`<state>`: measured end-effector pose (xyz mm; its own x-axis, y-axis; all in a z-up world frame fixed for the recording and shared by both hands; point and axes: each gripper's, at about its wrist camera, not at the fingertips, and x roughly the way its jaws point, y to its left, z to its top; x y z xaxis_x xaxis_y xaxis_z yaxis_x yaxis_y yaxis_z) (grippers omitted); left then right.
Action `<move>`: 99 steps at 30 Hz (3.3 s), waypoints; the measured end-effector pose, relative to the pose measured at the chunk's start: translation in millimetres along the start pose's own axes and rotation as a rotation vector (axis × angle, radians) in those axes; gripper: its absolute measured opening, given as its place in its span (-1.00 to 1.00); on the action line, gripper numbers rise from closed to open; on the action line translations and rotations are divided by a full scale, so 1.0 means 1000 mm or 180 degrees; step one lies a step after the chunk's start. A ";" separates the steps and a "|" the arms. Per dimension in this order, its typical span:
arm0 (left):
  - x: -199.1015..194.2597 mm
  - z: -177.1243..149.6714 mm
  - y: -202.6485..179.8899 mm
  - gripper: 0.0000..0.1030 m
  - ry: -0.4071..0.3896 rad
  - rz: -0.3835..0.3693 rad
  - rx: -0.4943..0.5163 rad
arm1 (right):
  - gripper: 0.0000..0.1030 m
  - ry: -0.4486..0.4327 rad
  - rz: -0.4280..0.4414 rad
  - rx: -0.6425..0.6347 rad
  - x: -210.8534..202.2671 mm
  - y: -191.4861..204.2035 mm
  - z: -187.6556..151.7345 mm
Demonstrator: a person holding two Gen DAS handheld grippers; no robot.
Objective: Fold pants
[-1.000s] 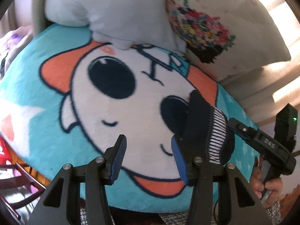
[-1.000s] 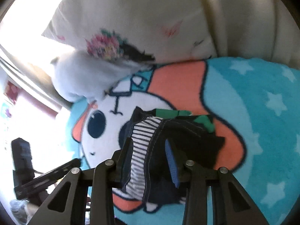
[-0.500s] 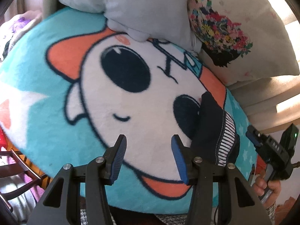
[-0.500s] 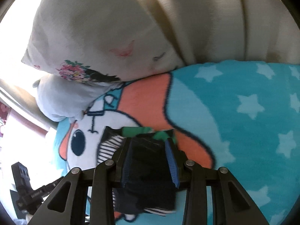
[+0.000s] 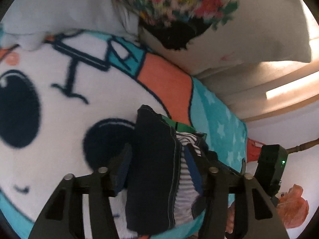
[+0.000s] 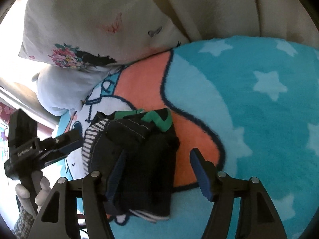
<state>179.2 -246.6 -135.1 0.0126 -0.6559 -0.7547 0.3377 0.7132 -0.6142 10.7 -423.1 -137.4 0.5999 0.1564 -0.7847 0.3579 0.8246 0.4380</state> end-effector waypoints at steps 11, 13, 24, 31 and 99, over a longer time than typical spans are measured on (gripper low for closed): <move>0.023 0.004 -0.011 -0.20 0.0271 -0.0273 -0.0002 | -0.52 0.0253 0.0485 0.0218 0.024 0.009 0.010; 0.010 0.009 -0.016 -0.21 0.0171 -0.0305 0.0010 | -0.56 0.0219 0.0541 0.0171 0.017 0.018 0.018; 0.021 0.069 0.012 -0.15 0.0019 0.0618 -0.0071 | -0.21 0.0113 0.0023 -0.0221 0.052 0.051 0.070; -0.035 0.032 0.021 -0.10 -0.0235 0.0548 -0.0137 | -0.15 -0.0359 -0.0209 -0.0513 -0.004 0.068 0.063; -0.163 -0.131 -0.009 0.24 -0.0684 0.1267 0.1365 | 0.34 -0.0435 -0.1024 -0.0166 -0.051 0.153 -0.129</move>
<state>50.9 -113.7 -36.8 0.3892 -0.4270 -0.8162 0.6154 0.7798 -0.1145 -57.3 -234.7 -86.9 0.5538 -0.1873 -0.8113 0.5093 0.8470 0.1521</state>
